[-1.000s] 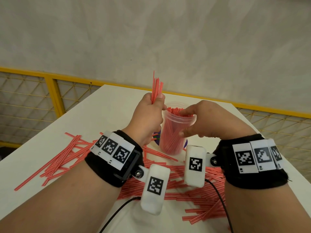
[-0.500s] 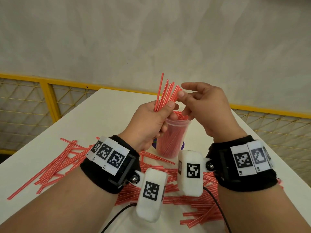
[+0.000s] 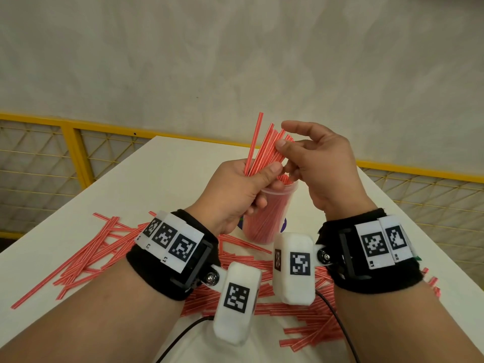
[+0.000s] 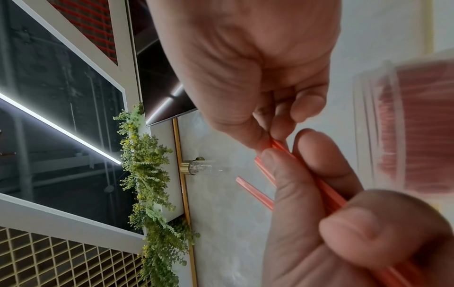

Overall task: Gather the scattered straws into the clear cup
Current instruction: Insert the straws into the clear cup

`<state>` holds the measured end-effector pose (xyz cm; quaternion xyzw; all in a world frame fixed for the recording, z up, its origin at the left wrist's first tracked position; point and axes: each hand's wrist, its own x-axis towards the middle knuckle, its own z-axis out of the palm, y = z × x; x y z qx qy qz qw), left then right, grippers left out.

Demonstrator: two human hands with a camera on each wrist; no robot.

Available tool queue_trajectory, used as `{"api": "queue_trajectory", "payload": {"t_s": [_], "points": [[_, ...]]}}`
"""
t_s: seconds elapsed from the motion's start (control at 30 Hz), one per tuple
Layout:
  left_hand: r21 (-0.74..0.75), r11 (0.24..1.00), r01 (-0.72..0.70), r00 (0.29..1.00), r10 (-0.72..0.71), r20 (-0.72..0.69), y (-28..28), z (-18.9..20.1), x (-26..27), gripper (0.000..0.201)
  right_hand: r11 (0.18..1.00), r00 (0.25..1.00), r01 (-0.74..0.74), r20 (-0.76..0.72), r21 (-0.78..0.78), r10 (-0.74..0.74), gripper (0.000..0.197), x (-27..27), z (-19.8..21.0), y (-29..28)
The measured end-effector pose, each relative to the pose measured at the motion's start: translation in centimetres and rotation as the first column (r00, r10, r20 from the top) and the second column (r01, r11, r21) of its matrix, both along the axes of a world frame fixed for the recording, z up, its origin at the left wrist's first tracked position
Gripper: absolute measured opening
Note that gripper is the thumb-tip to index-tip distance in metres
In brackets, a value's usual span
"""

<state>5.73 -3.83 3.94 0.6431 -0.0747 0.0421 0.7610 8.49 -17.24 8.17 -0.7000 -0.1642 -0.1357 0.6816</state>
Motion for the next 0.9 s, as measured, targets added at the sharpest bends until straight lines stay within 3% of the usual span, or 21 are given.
{"api": "queue_trajectory", "payload": {"t_s": [0.4,0.63,0.8,0.9], "points": [[0.009,1.000,-0.019,1.000,0.018,0.018,0.1,0.2,0.0,0.030,0.998,0.999,0.051,-0.002,0.036,-0.051,0.016,0.2,-0.1,0.1],[0.000,1.000,-0.031,1.000,0.031,0.003,0.4,0.6,-0.1,0.025,0.982,0.993,0.108,0.033,0.153,-0.114,0.015,0.9,-0.1,-0.5],[0.081,0.960,-0.267,0.963,0.268,0.003,0.8,0.6,0.2,0.028,0.935,0.963,0.213,0.102,0.284,-0.250,0.016,1.6,0.1,-1.4],[0.133,0.929,-0.346,0.938,0.346,0.031,1.0,0.4,0.6,0.029,0.915,0.927,0.293,0.153,0.277,-0.343,0.018,1.9,0.0,-1.8]]}}
